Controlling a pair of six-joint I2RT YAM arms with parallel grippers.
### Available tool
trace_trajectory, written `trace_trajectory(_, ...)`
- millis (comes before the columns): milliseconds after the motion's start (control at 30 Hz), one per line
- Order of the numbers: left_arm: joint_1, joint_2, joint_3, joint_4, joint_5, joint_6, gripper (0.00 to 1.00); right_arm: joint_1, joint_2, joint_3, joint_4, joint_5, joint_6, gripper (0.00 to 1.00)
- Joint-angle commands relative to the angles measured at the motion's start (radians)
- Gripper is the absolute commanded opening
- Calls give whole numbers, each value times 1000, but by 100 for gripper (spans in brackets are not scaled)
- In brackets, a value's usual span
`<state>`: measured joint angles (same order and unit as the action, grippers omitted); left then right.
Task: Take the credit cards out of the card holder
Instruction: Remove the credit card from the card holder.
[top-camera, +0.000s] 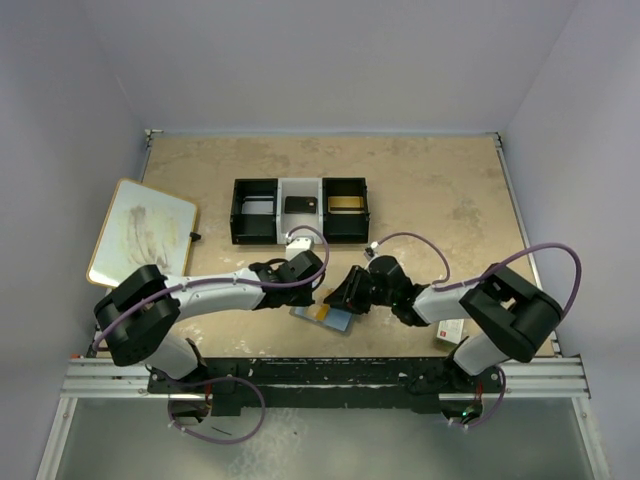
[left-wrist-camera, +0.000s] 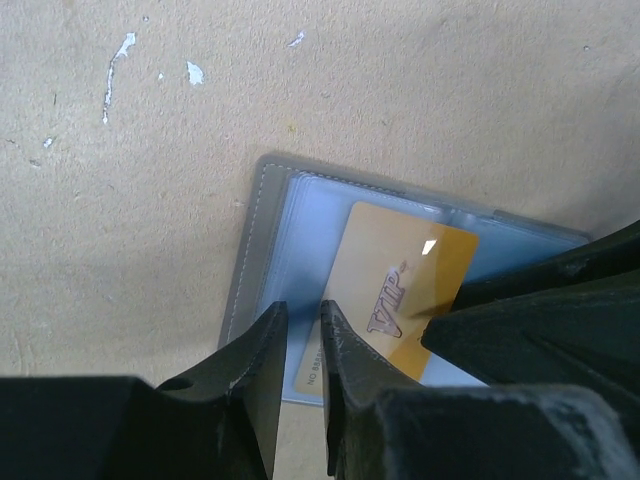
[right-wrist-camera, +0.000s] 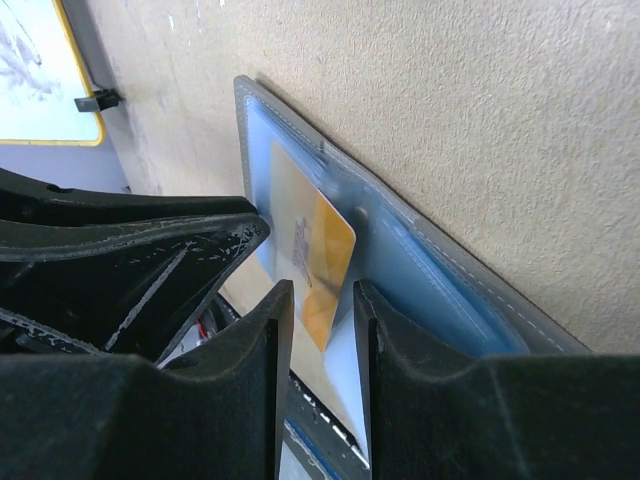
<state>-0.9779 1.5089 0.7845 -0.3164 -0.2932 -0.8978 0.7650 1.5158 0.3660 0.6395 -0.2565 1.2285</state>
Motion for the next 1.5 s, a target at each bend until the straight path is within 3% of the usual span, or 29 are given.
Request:
trace_trajectory(0, -8, 5, 15, -54, -18, -1, 17, -3, 20, -7, 57, -8, 11, 33)
trace_trajectory(133, -10, 5, 3, -64, -24, 0, 16, -3, 28, -2, 81, -17, 0, 27)
trace_trajectory(367, -8, 2, 1, -83, -37, 8, 15, -3, 12, -26, 108, -15, 23, 7)
trace_trajectory(500, -10, 1, -5, -66, -30, 17, 15, -7, -44, -33, 58, 11, 11, 5)
trace_trajectory(667, -11, -16, -30, -14, -6, 29, 15, -11, -45, -6, -14, 9, -2, 7)
trace_trajectory(767, -11, -19, -30, -15, 0, 34, 15, -12, -20, -27, 83, -37, 5, 14)
trace_trajectory(867, -11, -21, -33, -12, 2, 35, 15, -12, 11, 1, 70, -49, -20, 25)
trace_trajectory(1100, -11, -16, -32, -19, -6, 40, 15, -2, 32, -84, 231, -15, 104, 31)
trace_trajectory(1467, -11, -11, -20, -34, 2, 65, 15, 9, 116, -108, 379, -44, 131, 21)
